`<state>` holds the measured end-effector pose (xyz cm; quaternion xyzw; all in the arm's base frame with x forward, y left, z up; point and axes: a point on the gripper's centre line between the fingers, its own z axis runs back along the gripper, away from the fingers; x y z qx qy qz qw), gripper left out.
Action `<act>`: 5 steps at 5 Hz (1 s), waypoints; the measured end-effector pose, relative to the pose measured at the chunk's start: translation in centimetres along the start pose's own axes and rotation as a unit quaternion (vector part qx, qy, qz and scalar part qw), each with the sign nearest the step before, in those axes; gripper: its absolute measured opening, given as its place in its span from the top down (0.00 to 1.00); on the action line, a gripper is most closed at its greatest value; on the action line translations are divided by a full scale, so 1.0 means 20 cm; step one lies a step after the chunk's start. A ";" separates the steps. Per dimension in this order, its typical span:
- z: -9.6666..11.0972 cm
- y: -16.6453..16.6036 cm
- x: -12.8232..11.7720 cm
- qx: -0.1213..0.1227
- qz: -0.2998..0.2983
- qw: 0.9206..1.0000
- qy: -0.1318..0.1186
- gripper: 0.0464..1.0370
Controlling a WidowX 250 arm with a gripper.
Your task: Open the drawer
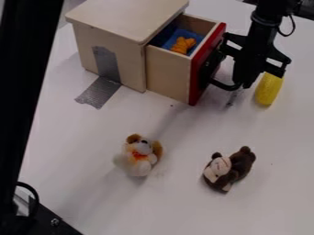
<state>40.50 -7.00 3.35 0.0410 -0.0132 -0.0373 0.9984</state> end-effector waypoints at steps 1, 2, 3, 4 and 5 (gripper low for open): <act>0.01 -0.02 0.00 -0.002 -0.003 1.000 0.003 0.93; 0.01 -0.02 0.00 -0.002 -0.002 1.000 0.002 0.90; 0.02 -0.05 0.00 -0.006 -0.009 1.000 -0.001 0.70; 0.12 -0.09 0.01 -0.003 -0.016 1.000 -0.021 0.39; 0.33 -0.10 0.03 -0.008 -0.013 0.998 -0.064 0.11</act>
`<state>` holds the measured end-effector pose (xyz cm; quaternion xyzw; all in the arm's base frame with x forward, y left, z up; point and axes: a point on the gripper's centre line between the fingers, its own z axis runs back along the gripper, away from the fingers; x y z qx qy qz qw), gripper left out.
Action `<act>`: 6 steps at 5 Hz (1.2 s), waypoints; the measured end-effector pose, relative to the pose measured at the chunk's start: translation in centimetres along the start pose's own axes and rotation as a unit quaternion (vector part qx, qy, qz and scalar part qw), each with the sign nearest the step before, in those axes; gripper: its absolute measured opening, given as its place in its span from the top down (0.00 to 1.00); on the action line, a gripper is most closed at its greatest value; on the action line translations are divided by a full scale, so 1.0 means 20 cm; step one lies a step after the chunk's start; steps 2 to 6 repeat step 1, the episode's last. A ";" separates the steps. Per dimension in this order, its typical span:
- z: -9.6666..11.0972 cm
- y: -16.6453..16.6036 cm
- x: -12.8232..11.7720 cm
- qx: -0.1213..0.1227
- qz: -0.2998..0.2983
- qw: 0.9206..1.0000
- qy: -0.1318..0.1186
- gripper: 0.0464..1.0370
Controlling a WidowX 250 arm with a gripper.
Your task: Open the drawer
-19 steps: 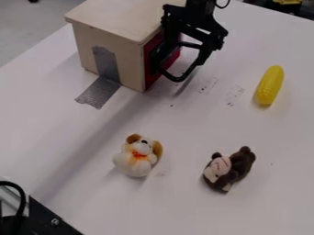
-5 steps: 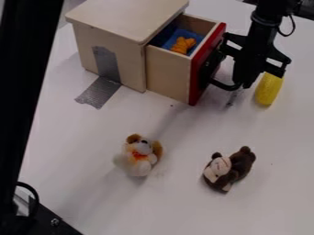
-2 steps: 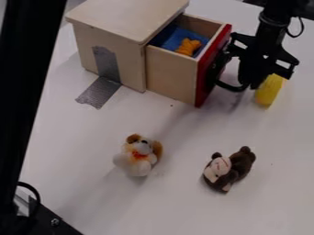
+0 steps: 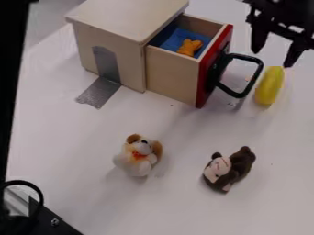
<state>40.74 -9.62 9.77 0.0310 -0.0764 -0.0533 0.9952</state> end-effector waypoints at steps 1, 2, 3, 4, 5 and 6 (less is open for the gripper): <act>0.06 0.00 -0.01 -0.001 0.011 1.000 -0.002 0.04; 0.06 0.00 -0.01 -0.001 0.011 1.000 -0.002 0.04; 0.06 0.00 -0.01 -0.001 0.011 1.000 -0.002 0.04; 0.06 0.00 -0.01 -0.001 0.011 1.000 -0.002 0.04; 0.06 0.00 -0.01 -0.001 0.011 1.000 -0.002 0.04; 0.06 0.00 -0.01 -0.001 0.011 1.000 -0.002 0.04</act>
